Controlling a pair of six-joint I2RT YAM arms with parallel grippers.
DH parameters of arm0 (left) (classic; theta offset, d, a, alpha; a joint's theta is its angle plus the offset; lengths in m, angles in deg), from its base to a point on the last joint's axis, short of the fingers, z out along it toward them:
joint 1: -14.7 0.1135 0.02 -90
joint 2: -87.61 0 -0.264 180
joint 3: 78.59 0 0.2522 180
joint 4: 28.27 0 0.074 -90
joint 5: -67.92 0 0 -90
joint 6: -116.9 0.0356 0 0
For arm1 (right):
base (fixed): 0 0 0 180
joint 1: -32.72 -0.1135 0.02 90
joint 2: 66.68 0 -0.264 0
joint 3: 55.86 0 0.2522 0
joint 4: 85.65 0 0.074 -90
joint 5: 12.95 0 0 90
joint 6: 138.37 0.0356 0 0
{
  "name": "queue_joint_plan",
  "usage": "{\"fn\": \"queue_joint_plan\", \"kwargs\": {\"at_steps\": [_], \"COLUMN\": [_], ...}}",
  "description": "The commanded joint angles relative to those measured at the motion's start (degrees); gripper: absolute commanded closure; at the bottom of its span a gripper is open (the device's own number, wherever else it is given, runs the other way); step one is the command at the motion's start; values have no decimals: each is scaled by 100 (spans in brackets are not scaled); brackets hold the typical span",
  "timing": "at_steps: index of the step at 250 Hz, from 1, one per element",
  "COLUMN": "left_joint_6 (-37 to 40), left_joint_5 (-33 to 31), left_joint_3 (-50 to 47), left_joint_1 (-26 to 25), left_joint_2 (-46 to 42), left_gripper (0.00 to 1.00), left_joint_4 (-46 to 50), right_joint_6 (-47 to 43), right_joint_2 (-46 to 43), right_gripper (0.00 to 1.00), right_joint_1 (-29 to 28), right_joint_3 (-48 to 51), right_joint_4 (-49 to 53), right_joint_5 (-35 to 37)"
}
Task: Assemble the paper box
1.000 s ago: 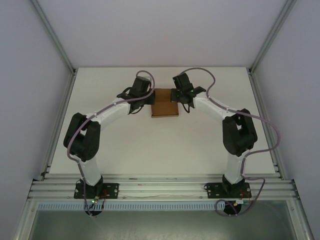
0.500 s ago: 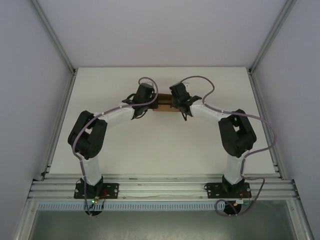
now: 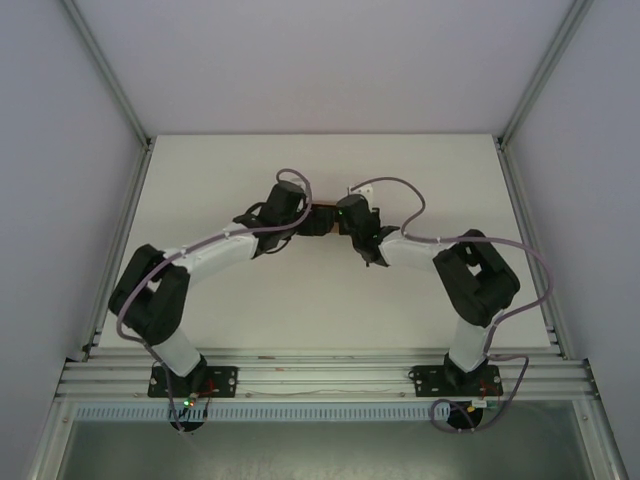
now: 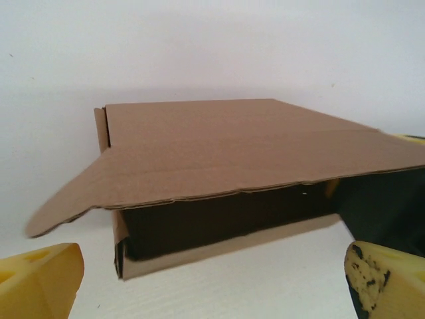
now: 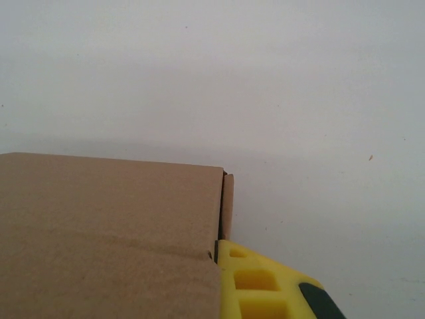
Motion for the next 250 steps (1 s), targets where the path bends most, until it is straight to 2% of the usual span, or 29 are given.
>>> {"fn": "queue_joint_plan", "kwargs": {"at_steps": [1,25,61,76,97,125,138,162,179,200,229,250], "left_joint_6": [-105,-336,-307,-379,-405,-387,-318,-324,-316,-281,-235,-207], "left_joint_5": [-174,-736,-871,-1010,-678,652,1033,1169,1188,1195,1101,1134], "left_joint_3": [15,223,1071,1299,1493,1960,2120,2150,2199,2176,2019,1932], "left_joint_1": [-11,34,327,453,659,938,1001,999,1020,1043,1057,1076], "left_joint_2": [-448,-506,-64,130,456,1154,1427,1792,1987,2109,2173,2238], "left_gripper": [0,0,0,0,0,0,0,5,16,23,26,27], "left_joint_4": [533,935,1746,1771,1462,1298,1290,1201,1257,1266,1199,1121], "right_joint_6": [-445,-561,-738,-830,-1038,-1282,-1331,-1307,-1280,-1247,-1262,-1403], "right_joint_2": [211,204,149,159,205,286,299,308,291,270,180,0], "right_gripper": [96,96,95,94,94,93,92,91,91,88,84,75], "right_joint_1": [-71,-94,-107,-130,-192,-331,-395,-434,-441,-441,-441,-446], "right_joint_3": [311,431,502,513,557,549,540,516,532,564,570,720], "right_joint_4": [-17,-226,-375,-437,-622,-744,-780,-727,-733,-747,-562,-585], "right_joint_5": [212,147,130,128,170,392,512,540,503,470,353,195]}}
